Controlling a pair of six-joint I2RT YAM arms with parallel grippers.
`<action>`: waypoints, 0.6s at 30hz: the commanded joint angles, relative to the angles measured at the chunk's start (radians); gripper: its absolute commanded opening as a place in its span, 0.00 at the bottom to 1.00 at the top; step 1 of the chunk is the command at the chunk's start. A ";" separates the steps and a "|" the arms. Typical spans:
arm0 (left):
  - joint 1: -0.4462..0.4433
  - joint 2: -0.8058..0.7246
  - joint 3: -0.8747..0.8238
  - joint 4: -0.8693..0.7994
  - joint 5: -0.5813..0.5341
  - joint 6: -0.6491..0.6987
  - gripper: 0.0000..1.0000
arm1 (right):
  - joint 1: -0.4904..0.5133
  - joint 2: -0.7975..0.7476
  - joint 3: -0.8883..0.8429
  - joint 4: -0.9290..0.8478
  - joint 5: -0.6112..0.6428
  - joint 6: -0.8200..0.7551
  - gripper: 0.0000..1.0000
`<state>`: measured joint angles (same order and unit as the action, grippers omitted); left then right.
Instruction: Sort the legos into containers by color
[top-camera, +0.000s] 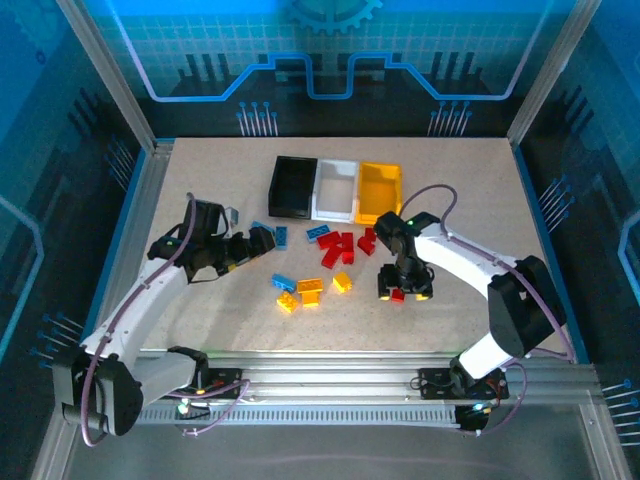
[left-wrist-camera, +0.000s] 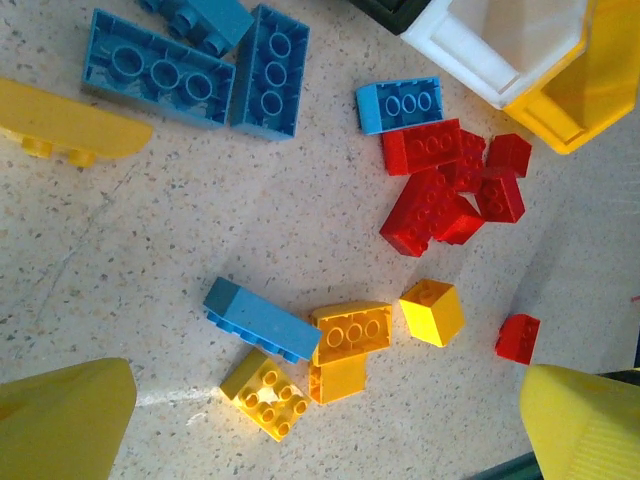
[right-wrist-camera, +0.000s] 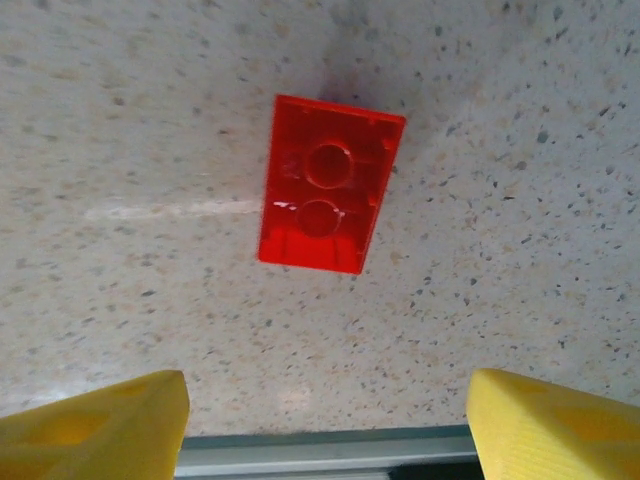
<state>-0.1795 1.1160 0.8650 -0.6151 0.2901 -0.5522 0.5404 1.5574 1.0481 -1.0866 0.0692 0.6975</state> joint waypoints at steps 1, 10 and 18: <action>0.002 -0.021 -0.009 -0.028 0.028 -0.020 0.99 | 0.004 -0.019 -0.028 0.083 0.016 0.068 0.72; 0.002 -0.006 -0.005 -0.029 0.028 -0.027 0.99 | -0.006 0.087 -0.011 0.154 0.041 0.061 0.63; 0.002 -0.010 -0.016 -0.032 0.021 -0.031 0.99 | -0.038 0.125 -0.035 0.193 0.036 0.057 0.54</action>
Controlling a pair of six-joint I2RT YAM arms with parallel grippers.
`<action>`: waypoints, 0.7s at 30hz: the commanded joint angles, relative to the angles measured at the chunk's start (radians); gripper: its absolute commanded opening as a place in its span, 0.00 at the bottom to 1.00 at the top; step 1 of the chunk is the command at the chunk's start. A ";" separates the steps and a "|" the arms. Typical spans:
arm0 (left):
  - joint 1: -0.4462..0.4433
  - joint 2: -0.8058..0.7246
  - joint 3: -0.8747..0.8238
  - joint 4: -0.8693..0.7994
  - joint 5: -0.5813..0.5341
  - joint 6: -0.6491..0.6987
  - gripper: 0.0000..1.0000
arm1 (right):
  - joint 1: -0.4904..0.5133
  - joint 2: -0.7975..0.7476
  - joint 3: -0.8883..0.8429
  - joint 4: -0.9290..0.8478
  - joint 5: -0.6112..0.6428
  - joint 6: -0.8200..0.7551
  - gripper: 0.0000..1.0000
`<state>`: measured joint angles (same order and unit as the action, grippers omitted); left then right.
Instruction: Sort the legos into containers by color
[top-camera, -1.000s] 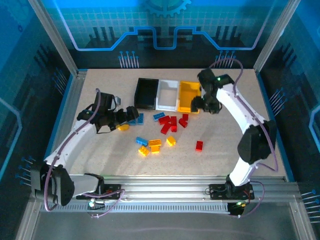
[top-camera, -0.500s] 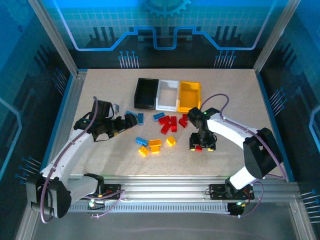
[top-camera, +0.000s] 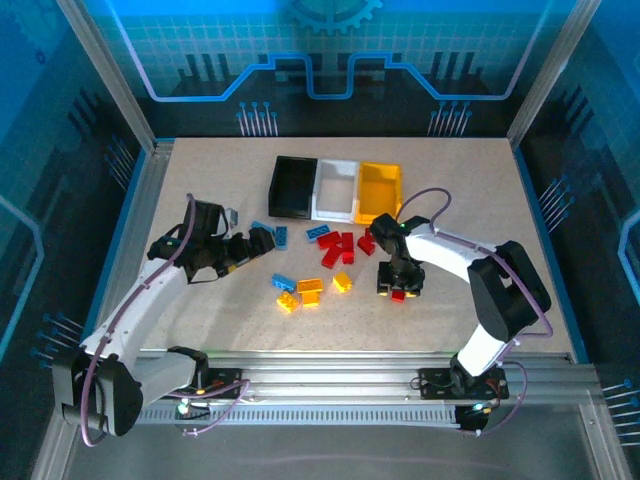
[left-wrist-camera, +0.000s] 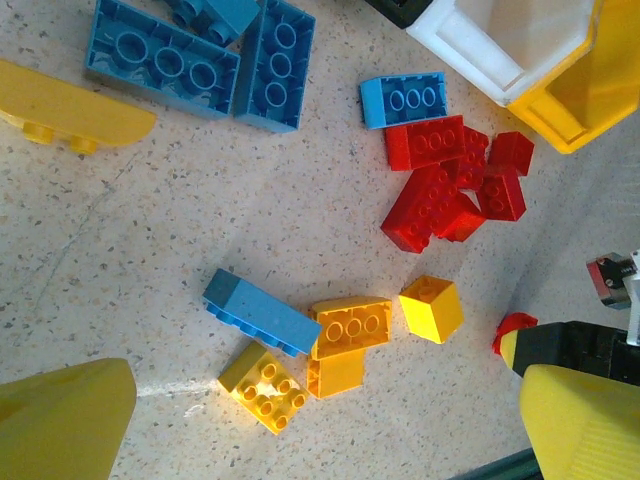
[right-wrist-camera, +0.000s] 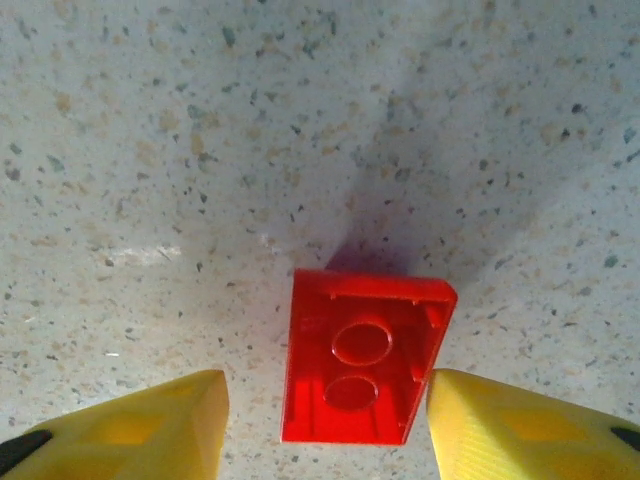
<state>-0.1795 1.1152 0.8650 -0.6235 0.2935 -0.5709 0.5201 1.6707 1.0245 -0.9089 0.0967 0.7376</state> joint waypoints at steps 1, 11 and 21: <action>0.002 -0.011 -0.019 -0.024 0.016 -0.012 0.99 | -0.019 0.014 -0.013 0.019 0.010 0.016 0.52; 0.002 -0.012 -0.027 -0.019 0.018 -0.024 0.99 | -0.031 0.029 -0.033 0.035 0.017 0.011 0.36; 0.002 -0.026 -0.061 0.014 0.036 -0.056 0.99 | -0.032 -0.063 0.069 -0.057 0.024 -0.004 0.31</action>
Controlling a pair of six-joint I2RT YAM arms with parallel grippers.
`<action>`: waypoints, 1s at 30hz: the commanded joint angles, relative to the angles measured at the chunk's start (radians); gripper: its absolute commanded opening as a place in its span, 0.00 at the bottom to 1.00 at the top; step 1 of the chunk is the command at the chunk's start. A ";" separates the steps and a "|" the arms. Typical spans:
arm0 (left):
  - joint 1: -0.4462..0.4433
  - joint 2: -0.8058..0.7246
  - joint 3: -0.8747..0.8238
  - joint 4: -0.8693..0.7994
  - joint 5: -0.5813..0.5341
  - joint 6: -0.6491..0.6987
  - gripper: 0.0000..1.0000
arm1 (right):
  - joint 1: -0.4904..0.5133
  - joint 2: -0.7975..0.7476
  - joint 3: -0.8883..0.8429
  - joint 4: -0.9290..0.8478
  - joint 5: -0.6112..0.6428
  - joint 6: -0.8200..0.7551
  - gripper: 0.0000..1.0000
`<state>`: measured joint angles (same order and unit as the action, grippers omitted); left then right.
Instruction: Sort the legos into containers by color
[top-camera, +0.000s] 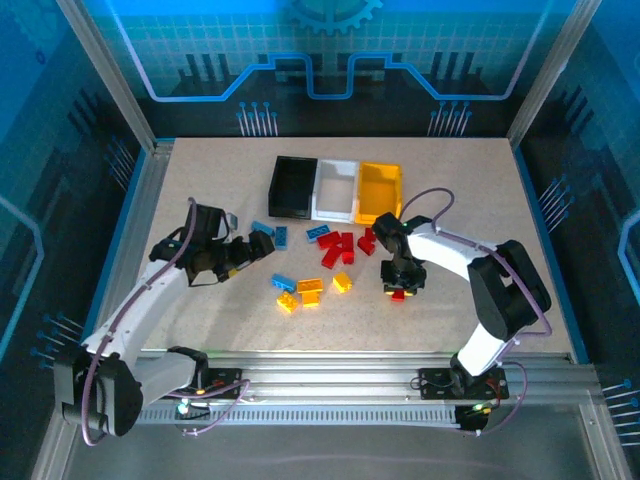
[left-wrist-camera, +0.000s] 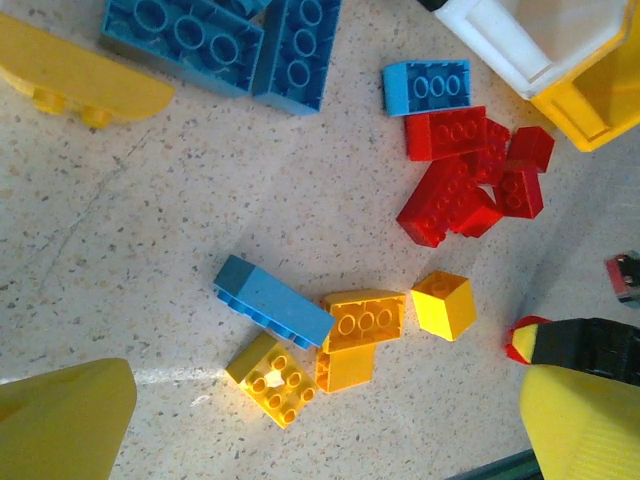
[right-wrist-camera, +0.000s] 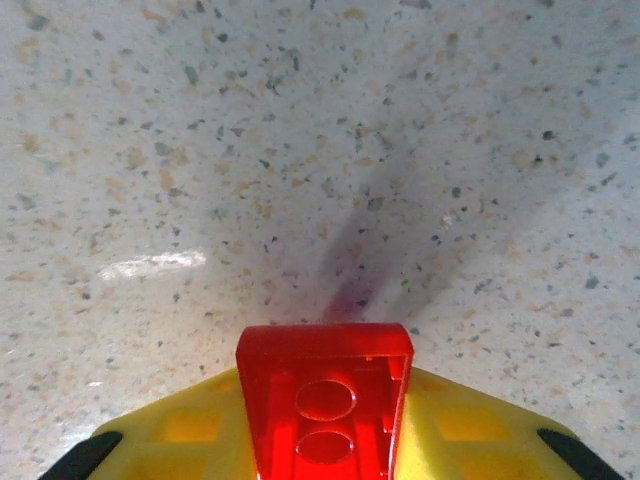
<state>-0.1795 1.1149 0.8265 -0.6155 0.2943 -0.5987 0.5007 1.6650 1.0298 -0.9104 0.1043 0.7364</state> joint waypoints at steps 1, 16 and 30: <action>0.002 -0.028 -0.029 0.009 0.040 -0.030 0.99 | -0.014 -0.068 0.093 -0.070 0.014 -0.004 0.31; -0.001 -0.101 -0.069 -0.033 0.050 -0.119 0.99 | -0.176 0.346 0.846 -0.158 -0.080 -0.110 0.32; -0.021 -0.301 -0.038 -0.297 0.019 -0.263 0.99 | -0.210 0.814 1.359 -0.254 -0.157 -0.139 0.33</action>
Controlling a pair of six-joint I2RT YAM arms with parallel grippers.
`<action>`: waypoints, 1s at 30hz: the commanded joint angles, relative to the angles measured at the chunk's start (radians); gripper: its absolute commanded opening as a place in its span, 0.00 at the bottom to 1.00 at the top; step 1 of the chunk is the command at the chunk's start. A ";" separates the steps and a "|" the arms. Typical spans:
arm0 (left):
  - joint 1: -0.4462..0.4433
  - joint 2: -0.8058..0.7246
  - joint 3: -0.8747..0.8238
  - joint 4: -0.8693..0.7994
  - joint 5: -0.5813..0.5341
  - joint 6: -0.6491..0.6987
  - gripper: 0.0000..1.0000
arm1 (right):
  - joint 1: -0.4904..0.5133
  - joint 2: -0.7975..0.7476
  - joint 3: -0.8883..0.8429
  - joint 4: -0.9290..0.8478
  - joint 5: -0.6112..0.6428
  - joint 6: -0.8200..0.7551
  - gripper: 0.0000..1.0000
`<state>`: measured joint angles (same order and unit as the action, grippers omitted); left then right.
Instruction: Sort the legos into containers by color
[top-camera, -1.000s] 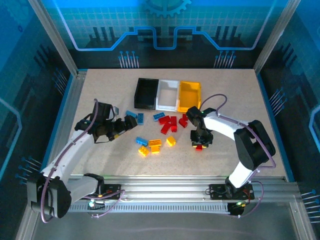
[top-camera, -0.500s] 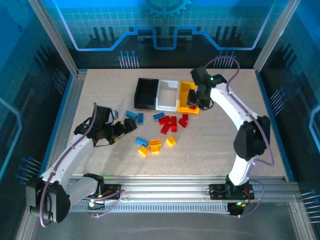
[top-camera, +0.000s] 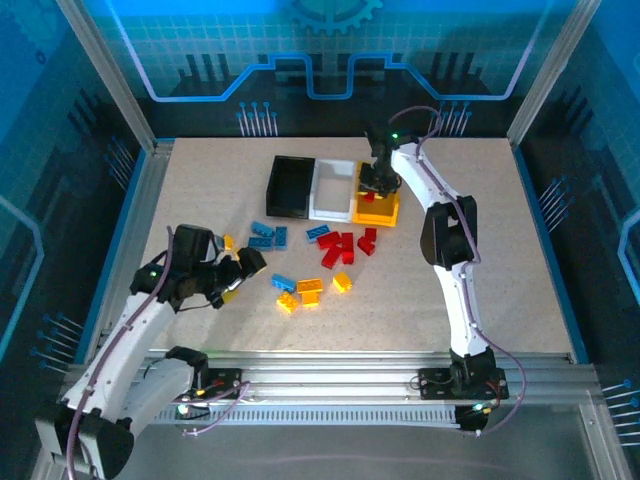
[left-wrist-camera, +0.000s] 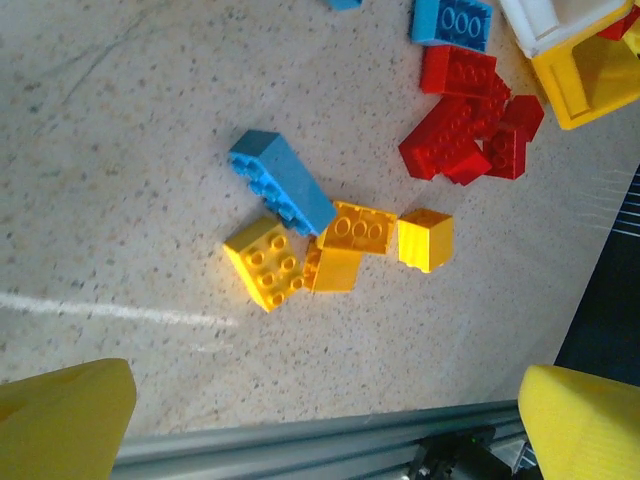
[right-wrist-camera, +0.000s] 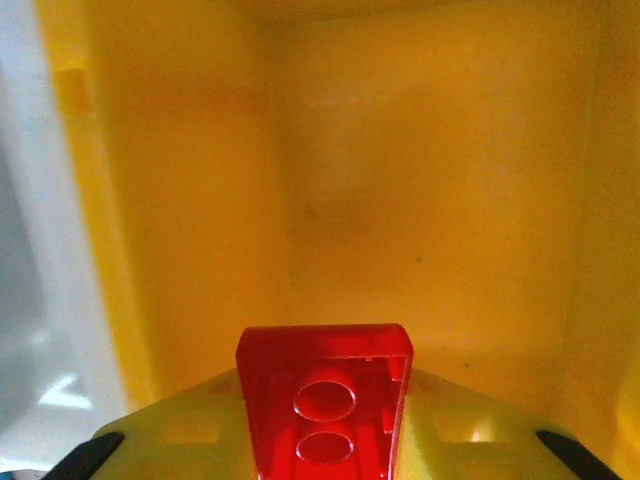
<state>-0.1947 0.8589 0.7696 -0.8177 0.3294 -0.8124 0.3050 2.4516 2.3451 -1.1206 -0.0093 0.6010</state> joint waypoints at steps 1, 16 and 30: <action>-0.006 -0.055 0.020 -0.103 -0.024 -0.055 0.99 | -0.019 0.031 0.041 -0.039 -0.049 -0.004 0.33; -0.006 0.079 0.055 -0.018 0.023 0.035 0.99 | -0.019 -0.118 -0.025 -0.049 -0.022 0.018 0.56; -0.008 0.153 -0.002 0.104 0.124 0.069 0.99 | 0.173 -0.555 -0.567 0.071 -0.066 -0.171 0.63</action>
<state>-0.1978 1.0073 0.7650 -0.7238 0.4038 -0.7616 0.4644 1.9331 1.8812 -1.0714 -0.0273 0.5278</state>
